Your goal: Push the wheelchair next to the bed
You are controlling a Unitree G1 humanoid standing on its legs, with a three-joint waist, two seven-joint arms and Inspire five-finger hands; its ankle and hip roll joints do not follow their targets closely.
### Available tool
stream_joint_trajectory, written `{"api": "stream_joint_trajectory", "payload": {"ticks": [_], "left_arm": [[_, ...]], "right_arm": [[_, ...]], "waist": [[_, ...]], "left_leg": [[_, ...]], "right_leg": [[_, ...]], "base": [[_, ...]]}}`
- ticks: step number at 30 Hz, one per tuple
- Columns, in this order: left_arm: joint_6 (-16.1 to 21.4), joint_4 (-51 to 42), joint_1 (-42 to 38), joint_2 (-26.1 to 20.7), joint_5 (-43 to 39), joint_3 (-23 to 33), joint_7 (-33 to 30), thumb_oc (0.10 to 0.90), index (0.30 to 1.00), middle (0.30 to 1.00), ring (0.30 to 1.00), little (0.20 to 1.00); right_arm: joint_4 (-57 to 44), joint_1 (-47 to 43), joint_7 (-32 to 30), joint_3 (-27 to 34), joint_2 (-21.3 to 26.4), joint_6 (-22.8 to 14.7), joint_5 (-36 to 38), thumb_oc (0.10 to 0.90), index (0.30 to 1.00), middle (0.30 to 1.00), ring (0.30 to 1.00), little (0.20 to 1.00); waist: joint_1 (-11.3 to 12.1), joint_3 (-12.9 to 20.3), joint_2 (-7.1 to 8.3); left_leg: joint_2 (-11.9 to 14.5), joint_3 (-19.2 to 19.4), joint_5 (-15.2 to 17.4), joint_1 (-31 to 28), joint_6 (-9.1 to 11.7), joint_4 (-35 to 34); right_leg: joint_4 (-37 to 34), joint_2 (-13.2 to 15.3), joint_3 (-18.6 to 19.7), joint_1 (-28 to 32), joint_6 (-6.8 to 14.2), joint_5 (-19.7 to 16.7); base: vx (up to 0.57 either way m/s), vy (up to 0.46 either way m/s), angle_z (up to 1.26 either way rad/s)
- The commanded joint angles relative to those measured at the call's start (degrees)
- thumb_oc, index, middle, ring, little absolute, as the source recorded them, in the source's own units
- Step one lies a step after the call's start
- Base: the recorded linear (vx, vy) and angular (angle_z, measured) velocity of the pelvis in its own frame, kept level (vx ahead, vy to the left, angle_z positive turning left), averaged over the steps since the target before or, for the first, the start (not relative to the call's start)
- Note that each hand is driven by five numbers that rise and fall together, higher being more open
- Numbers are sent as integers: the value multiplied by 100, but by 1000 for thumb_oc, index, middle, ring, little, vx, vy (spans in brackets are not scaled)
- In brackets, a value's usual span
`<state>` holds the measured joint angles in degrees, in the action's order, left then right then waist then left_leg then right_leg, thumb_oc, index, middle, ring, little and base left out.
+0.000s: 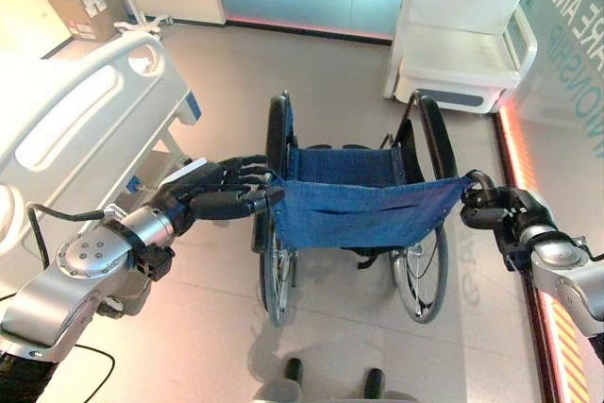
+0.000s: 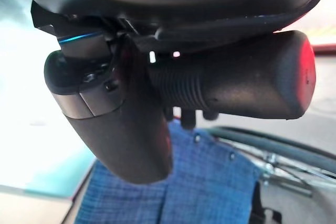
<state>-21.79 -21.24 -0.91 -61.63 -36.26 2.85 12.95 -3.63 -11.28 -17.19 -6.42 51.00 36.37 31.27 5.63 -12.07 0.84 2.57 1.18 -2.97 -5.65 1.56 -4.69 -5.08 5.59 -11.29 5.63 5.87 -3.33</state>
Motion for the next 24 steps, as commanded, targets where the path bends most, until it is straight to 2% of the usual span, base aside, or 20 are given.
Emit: {"api": "stream_joint_trajectory", "payload": {"ticks": [1,2,5,7,11,14,17,20,24], "left_arm": [[141,255,-534,-296,-218,63,-518,800,900,900,900,900],[144,375,-522,-202,-810,153,-711,800,900,900,900,900],[27,339,-413,-7,-918,321,-652,800,900,900,900,900],[-216,267,-321,66,-514,392,-655,800,900,900,900,900],[-340,382,-293,-53,184,463,-535,800,900,900,900,900],[-450,660,-240,-353,1505,584,82,800,900,900,900,900],[-600,950,-195,-669,2036,679,42,800,900,900,900,900],[-448,1225,-252,-764,1614,692,335,800,900,900,900,900],[-568,968,-323,-783,882,549,760,800,900,900,900,900]], "right_arm": [[-43,-971,-315,-101,275,-724,-298,400,300,300,300,300],[-95,-974,-323,-86,271,-642,-291,400,300,300,300,300],[-116,-837,-300,19,180,-625,-377,400,300,300,300,300],[-119,-762,-288,66,110,-599,-429,400,300,300,300,300],[-162,-793,-319,62,130,-547,-370,400,300,300,300,300],[-134,-869,-318,94,177,-505,-282,400,300,300,300,300],[-123,-917,-319,76,275,-514,-168,400,300,300,300,300],[-179,-930,-326,80,307,-487,-114,400,300,300,300,300],[-205,-840,-282,131,274,-563,-186,400,300,300,300,300]], "waist": [[-56,443,-58],[-64,449,-64],[-50,447,-87],[-24,434,-105],[-13,404,-121],[0,385,-168],[-9,372,-197],[-46,357,-223],[-73,323,-279]], "left_leg": [[211,104,42,142,146,-31],[212,112,35,144,148,-31],[237,130,18,151,162,-31],[239,104,-4,176,171,-31],[232,83,-23,195,172,-31],[229,78,-43,217,180,-31],[207,51,-53,241,185,-31],[204,76,-56,247,188,-31],[217,93,-78,253,204,-31]], "right_leg": [[8,27,-94,145,86,141],[8,29,-110,144,79,144],[8,38,-161,149,67,141],[8,46,-202,145,62,134],[8,51,-228,140,57,133],[8,62,-257,131,49,127],[8,77,-257,115,66,123],[8,90,-250,101,67,121],[8,102,-253,86,71,94]], "base": [[36,0,5],[0,0,0],[5,-3,3],[-3,-11,6],[-8,-10,5],[-10,-7,4],[-18,-3,5],[-10,2,3],[-5,-1,1]]}}
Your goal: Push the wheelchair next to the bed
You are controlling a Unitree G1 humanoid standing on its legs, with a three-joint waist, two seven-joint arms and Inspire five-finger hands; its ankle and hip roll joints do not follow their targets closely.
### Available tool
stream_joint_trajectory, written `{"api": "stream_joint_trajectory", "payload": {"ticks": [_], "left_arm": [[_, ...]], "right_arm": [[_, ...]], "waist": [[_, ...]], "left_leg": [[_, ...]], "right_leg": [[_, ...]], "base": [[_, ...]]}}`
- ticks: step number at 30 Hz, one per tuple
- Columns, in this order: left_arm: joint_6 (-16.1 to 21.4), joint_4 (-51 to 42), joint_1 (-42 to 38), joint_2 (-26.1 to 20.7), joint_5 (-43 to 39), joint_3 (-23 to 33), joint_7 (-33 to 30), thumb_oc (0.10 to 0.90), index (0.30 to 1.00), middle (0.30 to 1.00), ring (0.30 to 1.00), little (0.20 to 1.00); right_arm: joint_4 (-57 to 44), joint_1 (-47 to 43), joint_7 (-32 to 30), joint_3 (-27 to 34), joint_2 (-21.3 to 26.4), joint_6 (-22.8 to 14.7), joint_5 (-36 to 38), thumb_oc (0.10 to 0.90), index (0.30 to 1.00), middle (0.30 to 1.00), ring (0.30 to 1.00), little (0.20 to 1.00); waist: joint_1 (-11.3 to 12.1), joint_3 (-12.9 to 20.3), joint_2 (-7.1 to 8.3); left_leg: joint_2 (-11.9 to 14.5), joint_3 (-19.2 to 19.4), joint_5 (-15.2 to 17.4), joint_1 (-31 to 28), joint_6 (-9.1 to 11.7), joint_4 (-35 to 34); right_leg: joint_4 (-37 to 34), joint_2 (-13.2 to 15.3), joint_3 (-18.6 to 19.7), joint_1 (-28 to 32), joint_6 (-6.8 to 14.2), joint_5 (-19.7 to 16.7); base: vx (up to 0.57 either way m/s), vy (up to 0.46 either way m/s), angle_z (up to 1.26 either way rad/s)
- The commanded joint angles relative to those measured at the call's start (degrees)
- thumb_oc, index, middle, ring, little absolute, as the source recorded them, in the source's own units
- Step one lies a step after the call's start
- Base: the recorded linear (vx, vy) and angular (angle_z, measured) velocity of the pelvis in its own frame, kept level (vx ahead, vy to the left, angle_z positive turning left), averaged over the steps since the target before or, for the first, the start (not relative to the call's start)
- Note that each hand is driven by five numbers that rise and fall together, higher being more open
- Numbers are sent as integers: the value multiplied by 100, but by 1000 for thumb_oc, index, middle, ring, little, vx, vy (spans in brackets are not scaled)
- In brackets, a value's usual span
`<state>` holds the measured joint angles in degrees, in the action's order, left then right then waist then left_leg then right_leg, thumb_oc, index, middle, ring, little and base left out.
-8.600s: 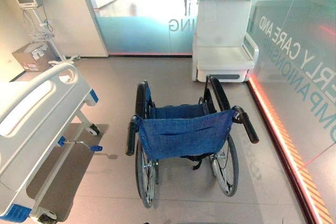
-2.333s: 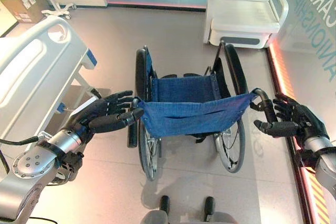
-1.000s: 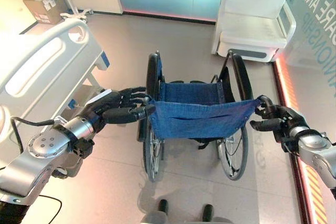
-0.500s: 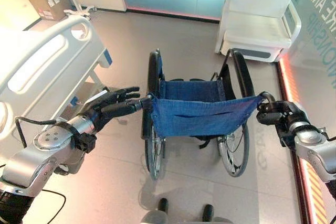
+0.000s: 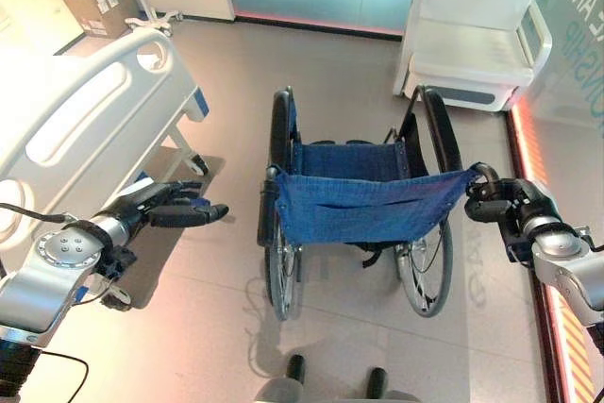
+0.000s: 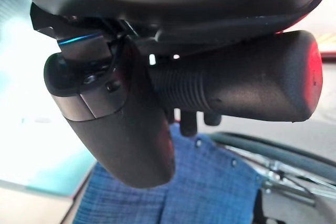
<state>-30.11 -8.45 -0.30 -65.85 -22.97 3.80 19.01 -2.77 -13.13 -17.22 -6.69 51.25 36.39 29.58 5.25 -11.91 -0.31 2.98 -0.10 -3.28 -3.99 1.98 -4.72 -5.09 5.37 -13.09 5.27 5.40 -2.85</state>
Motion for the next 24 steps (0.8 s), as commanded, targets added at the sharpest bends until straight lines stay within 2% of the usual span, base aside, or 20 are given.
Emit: {"api": "stream_joint_trajectory", "payload": {"ticks": [1,3,7,11,15,19,24], "left_arm": [[217,-363,-435,-378,-651,387,77,800,900,900,900,900],[149,-384,-564,-390,-946,234,12,800,900,900,900,900],[-36,-512,-887,-285,-2115,-183,-95,800,900,900,900,900],[-13,-663,-1081,39,-3618,-490,-1187,800,900,900,900,900],[152,-810,-1137,528,-4551,-565,-1886,800,900,900,900,900],[452,-1011,-1041,969,-4876,-482,-2618,800,900,900,900,900],[356,-1070,-913,1303,-5085,-330,-2736,800,900,900,900,900]], "right_arm": [[-288,-662,-289,131,251,-597,-7,400,300,300,300,300],[-267,-709,-328,36,236,-632,6,400,300,300,300,300],[-274,-822,-379,-127,231,-644,65,400,300,300,300,300],[-275,-861,-424,-317,126,-695,12,400,300,300,300,300],[-316,-902,-497,-422,-42,-632,-79,400,300,300,300,300],[-324,-843,-495,-417,-189,-634,-203,400,300,300,300,300],[-302,-829,-494,-363,-281,-601,-263,400,300,300,300,300]], "waist": [[-46,297,-177],[-71,285,-195],[-116,281,-224],[-143,278,-236],[-156,299,-224],[-152,295,-206],[-142,304,-182]], "left_leg": [[177,228,-45,88,164,-28],[178,249,4,41,173,-28],[182,282,-7,32,179,-28],[182,286,2,5,181,-28],[181,293,-30,43,171,-28],[187,294,7,17,172,-28],[172,285,-46,68,167,-28]], "right_leg": [[9,126,-72,116,122,44],[9,125,-66,156,131,87],[9,135,-51,157,127,82],[9,136,-33,167,122,82],[9,138,-40,123,98,58],[9,134,-48,149,84,98],[9,134,-49,108,57,62]], "base": [[0,0,0],[-3,1,2],[-12,1,1],[0,0,0],[-9,-1,0],[-5,-1,1],[-8,1,0]]}}
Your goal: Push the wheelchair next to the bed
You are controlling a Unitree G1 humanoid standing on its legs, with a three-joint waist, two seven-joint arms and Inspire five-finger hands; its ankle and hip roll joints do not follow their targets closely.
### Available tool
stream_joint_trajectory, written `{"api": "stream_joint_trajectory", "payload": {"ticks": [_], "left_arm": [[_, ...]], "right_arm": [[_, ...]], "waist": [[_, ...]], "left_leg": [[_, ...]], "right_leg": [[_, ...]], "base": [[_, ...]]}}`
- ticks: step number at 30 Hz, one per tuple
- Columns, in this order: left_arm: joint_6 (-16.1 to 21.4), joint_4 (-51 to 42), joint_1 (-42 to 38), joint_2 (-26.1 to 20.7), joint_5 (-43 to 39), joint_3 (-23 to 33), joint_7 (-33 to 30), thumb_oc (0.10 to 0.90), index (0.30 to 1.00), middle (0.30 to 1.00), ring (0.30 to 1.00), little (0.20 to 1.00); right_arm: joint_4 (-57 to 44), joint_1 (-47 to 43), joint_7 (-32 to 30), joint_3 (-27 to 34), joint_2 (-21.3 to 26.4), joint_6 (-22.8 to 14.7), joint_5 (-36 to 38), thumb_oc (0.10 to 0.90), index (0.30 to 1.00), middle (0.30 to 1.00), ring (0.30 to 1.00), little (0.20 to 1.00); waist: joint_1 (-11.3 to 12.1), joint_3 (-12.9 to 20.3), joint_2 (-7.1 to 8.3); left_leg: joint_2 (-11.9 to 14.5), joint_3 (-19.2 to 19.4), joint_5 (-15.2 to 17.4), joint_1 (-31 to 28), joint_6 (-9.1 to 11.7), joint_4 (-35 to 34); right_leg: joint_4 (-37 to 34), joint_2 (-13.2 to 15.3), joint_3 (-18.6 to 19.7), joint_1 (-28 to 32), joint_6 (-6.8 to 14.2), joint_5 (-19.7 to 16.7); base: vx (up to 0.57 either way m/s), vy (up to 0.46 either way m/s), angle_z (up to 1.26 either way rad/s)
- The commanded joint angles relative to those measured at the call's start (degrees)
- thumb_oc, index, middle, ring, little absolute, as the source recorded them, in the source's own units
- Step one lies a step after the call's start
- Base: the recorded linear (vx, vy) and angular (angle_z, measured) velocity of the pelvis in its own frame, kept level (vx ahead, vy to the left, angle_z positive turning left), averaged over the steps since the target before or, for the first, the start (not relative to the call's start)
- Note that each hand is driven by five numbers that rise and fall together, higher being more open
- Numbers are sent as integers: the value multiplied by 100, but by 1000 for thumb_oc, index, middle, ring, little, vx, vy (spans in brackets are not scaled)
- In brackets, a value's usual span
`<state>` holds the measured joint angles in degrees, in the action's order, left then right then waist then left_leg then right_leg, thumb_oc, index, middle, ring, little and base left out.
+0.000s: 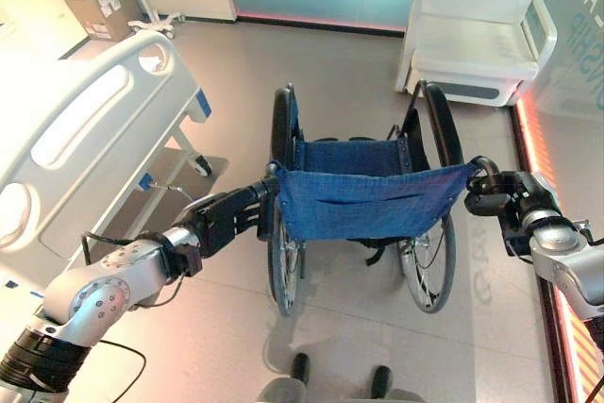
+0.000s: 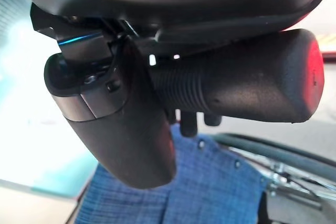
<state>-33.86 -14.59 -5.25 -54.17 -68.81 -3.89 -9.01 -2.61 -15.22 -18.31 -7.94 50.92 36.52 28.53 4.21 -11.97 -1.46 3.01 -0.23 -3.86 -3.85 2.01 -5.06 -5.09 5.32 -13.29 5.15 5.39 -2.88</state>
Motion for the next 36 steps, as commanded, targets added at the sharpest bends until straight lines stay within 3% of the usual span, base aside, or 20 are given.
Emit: {"api": "stream_joint_trajectory", "payload": {"ticks": [1,3,6,8,9,11,13,21,25,28,31,36], "left_arm": [[633,-474,-396,173,-486,429,159,800,900,900,900,900],[436,-497,-381,180,-396,382,301,800,900,900,900,900],[-404,-560,-426,62,-204,149,821,800,900,900,900,900],[-820,-543,-471,-151,311,-111,1303,800,900,900,900,900],[-835,-540,-463,-246,314,-180,1379,800,900,900,900,900],[-836,-494,-455,-423,615,-330,1650,800,900,900,900,900],[-601,-441,-440,-661,583,-459,1882,800,900,900,900,900],[-445,-458,-651,-921,313,-738,2085,800,900,900,900,900],[-111,-427,-711,-905,23,-744,1615,800,900,900,900,900],[126,-335,-774,-698,-314,-670,887,800,900,900,900,900],[377,-274,-755,-533,-124,-469,253,800,900,900,900,900],[279,-57,-686,-339,21,-28,-110,800,900,900,900,900]], "right_arm": [[-309,-627,-398,-243,-249,-613,-146,400,300,300,300,300],[-311,-647,-389,-242,-242,-609,-143,400,300,300,300,300],[-298,-734,-407,-290,-179,-617,-88,400,300,300,300,300],[-304,-802,-454,-343,-59,-655,33,400,300,300,300,300],[-310,-812,-461,-348,-3,-669,89,400,300,300,300,300],[-319,-815,-517,-390,113,-725,223,400,300,300,300,300],[-290,-807,-549,-460,268,-812,393,400,300,300,300,300],[-106,-847,-569,-631,327,-970,439,400,300,300,300,300],[-35,-870,-563,-692,308,-1031,420,400,300,300,300,300],[-24,-851,-550,-711,214,-999,353,400,300,300,300,300],[-33,-807,-524,-665,165,-946,304,400,300,300,300,300],[-42,-739,-436,-532,103,-874,213,400,300,300,300,300]], "waist": [[-37,293,-66],[-42,275,-73],[-55,241,-84],[-67,209,-98],[-75,200,-101],[-81,184,-115],[-102,176,-135],[-126,185,-179],[-133,174,-186],[-149,202,-163],[-143,221,-141],[-131,212,-104]], "left_leg": [[175,306,46,23,172,6],[175,322,40,22,171,6],[175,348,19,42,169,6],[178,372,8,57,163,6],[175,373,4,59,161,6],[171,382,5,65,159,6],[160,409,5,59,149,6],[148,445,18,43,142,6],[145,459,28,30,137,6],[134,451,53,4,135,6],[127,442,63,-14,125,6],[112,407,75,-15,117,6]], "right_leg": [[9,135,-29,151,60,96],[9,133,-24,152,54,91],[9,126,-12,126,55,66],[9,122,4,103,65,45],[9,119,18,94,68,36],[9,118,28,82,85,29],[9,114,46,71,99,10],[9,133,60,74,108,0],[9,140,64,82,113,1],[9,142,67,98,115,16],[9,137,66,115,105,25],[9,132,62,124,87,47]], "base": [[0,0,0],[0,0,0],[-39,7,0],[-47,-2,0],[-47,-3,-1],[0,0,0],[0,0,0],[0,0,0],[0,0,0],[41,13,0],[43,8,0],[6,2,0]]}}
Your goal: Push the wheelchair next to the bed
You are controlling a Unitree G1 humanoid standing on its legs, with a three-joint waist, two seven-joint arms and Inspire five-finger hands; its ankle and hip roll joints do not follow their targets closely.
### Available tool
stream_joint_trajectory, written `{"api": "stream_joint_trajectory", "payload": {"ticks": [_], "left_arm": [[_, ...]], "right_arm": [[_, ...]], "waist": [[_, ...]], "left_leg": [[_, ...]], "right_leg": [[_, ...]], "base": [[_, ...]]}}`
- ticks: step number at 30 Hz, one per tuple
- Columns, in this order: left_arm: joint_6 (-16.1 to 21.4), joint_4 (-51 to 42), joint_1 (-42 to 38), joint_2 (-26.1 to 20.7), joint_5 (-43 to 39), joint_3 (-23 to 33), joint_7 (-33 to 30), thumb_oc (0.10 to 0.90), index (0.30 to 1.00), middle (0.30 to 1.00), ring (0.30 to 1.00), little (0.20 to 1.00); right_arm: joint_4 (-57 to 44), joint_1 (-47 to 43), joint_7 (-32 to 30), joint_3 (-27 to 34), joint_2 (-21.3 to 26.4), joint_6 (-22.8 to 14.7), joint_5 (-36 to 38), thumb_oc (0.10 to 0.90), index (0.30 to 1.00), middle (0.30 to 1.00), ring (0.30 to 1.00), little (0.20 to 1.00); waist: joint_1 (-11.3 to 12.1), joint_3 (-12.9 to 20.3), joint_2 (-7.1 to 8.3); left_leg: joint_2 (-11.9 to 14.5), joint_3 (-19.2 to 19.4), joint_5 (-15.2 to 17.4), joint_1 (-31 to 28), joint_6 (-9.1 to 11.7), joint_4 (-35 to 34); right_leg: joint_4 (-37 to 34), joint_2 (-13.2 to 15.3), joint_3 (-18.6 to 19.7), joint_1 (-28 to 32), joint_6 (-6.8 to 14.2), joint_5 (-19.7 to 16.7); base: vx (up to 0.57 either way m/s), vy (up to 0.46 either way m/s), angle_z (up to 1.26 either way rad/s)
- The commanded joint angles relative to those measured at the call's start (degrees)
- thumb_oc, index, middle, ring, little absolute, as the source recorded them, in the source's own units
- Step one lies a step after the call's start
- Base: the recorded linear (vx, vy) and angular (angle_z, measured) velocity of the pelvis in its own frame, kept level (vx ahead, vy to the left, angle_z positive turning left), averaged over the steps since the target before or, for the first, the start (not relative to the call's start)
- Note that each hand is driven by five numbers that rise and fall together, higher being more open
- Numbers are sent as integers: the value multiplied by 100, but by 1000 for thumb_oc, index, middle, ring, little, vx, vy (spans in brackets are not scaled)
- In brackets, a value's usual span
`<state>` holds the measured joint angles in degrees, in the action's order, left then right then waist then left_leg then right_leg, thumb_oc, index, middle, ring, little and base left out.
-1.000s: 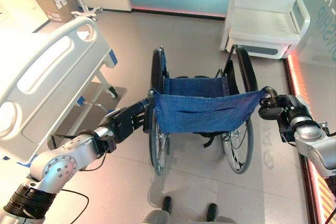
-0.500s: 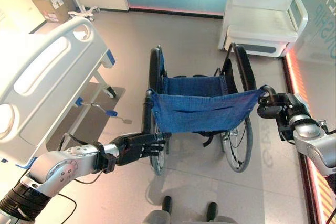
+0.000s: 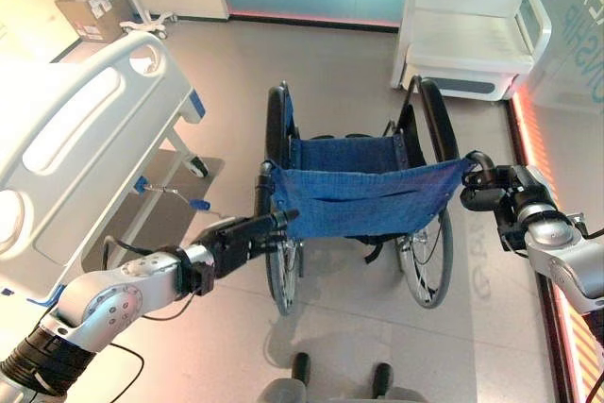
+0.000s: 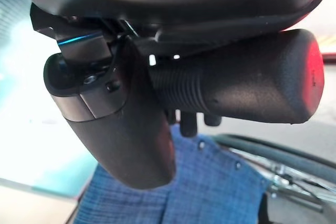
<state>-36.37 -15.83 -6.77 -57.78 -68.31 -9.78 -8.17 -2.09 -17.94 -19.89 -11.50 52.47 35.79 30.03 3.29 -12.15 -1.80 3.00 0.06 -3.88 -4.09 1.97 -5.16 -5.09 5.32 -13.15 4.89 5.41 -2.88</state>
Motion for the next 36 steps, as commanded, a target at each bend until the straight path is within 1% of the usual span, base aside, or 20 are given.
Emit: {"api": "stream_joint_trajectory", "payload": {"ticks": [1,4,9,10,12,14,15,17,18,20,21,22,24,25,26,27,29,32,35,36], "left_arm": [[478,121,-509,39,-56,666,-139,800,900,900,900,900],[464,142,-471,53,-108,741,-40,800,900,900,900,900],[450,136,-494,118,-965,685,178,800,900,900,900,900],[455,71,-534,163,-1359,601,286,800,900,900,900,900],[466,-54,-604,236,-1570,436,368,800,900,900,900,900],[487,-158,-697,276,-1628,249,381,800,900,900,900,900],[408,-267,-778,338,-1645,95,442,800,900,900,900,900],[355,-312,-825,349,-1617,27,471,800,900,900,900,900],[390,-389,-932,339,-1484,-179,574,800,900,900,900,900],[533,-411,-982,331,-1371,-273,704,800,900,900,900,900],[790,-466,-1059,335,-1228,-371,848,800,900,900,900,900],[826,-471,-1069,336,-1197,-381,871,800,900,900,900,900],[1342,-582,-1183,384,-1006,-454,840,800,900,900,900,900],[1705,-658,-1288,421,-931,-452,619,800,900,900,900,900],[1854,-686,-1356,437,-1039,-437,461,800,900,900,900,900],[1855,-703,-1382,462,-1086,-427,405,800,900,900,900,900],[2043,-765,-1521,655,-1277,-349,-201,800,900,900,900,900],[2131,-716,-1639,799,-1068,-177,-478,800,900,900,900,900],[2177,-640,-1674,772,-1025,-27,-500,800,900,900,900,900],[2234,-621,-1684,805,-963,67,-603,579,568,568,568,568]], "right_arm": [[-99,-445,-238,-129,-51,-781,41,400,300,300,300,300],[-102,-414,-217,-80,-51,-782,23,400,300,300,300,300],[-77,-434,-167,-80,-52,-804,-13,400,300,300,300,300],[-75,-460,-173,-108,-63,-792,-15,400,300,300,300,300],[-67,-477,-218,-175,-116,-804,-44,400,300,300,300,300],[-62,-547,-273,-256,-163,-782,-53,400,300,300,300,300],[-69,-601,-342,-319,-194,-758,-44,400,300,300,300,300],[-66,-609,-353,-335,-203,-766,-44,400,300,300,300,300],[-62,-689,-401,-381,-178,-743,26,400,300,300,300,300],[-56,-728,-429,-413,-153,-749,81,400,300,300,300,300],[-63,-764,-449,-444,-130,-741,133,400,300,300,300,300],[-62,-767,-452,-447,-130,-742,136,400,300,300,300,300],[-20,-796,-455,-491,-160,-770,134,400,300,300,300,300],[37,-795,-455,-525,-208,-825,103,400,300,300,300,300],[73,-813,-450,-539,-229,-843,93,400,300,300,300,300],[87,-820,-444,-539,-243,-843,85,400,300,300,300,300],[151,-842,-445,-560,-365,-861,6,400,300,300,300,300],[193,-882,-413,-528,-436,-830,-52,400,300,300,300,300],[195,-898,-376,-457,-386,-822,-32,400,300,300,300,300],[232,-891,-346,-409,-385,-870,-61,400,300,300,300,300]], "waist": [[-42,225,-67],[-41,210,-66],[-58,159,-68],[-65,149,-67],[-72,130,-67],[-83,109,-69],[-90,85,-67],[-96,77,-65],[-111,53,-56],[-116,37,-49],[-125,22,-38],[-125,21,-38],[-133,0,-28],[-137,-9,-19],[-135,-12,-11],[-135,-12,-7],[-135,-21,22],[-141,-49,60],[-145,-104,73],[-147,-154,79]], "left_leg": [[108,374,75,14,119,16],[107,371,75,21,119,16],[103,383,72,17,113,16],[100,384,71,16,112,16],[102,399,72,14,108,16],[105,413,67,14,102,16],[104,413,63,19,98,16],[101,415,64,22,95,16],[96,414,58,34,84,16],[96,413,58,42,83,16],[98,422,60,49,78,16],[98,423,60,50,78,16],[96,422,64,51,78,16],[92,423,68,53,80,16],[88,420,70,57,82,16],[85,415,70,57,83,16],[76,405,77,59,86,16],[61,383,82,76,89,16],[56,367,71,116,89,16],[55,361,63,143,93,16]], "right_leg": [[9,131,52,147,79,47],[9,131,53,142,76,48],[9,128,79,141,65,37],[9,126,88,137,63,31],[9,127,90,136,59,25],[9,127,97,131,52,13],[9,124,110,125,46,11],[9,120,121,118,45,6],[9,109,148,101,43,-12],[9,108,164,91,48,-17],[9,104,178,79,47,-22],[9,104,180,78,47,-23],[9,102,189,72,47,-30],[9,101,192,70,39,-31],[9,101,192,69,35,-32],[9,100,192,69,35,-32],[9,98,190,68,29,-32],[9,87,200,43,15,-41],[9,76,217,4,-1,-55],[13,68,221,-21,-7,-59]], "base": [[0,0,0],[0,0,0],[0,0,0],[0,0,0],[0,0,0],[0,0,0],[0,0,0],[0,0,0],[0,0,0],[0,0,0],[0,0,0],[0,0,0],[0,0,0],[0,0,0],[0,0,0],[0,0,0],[0,0,0],[-11,-5,0],[-66,-7,-1],[-76,-5,-2]]}}
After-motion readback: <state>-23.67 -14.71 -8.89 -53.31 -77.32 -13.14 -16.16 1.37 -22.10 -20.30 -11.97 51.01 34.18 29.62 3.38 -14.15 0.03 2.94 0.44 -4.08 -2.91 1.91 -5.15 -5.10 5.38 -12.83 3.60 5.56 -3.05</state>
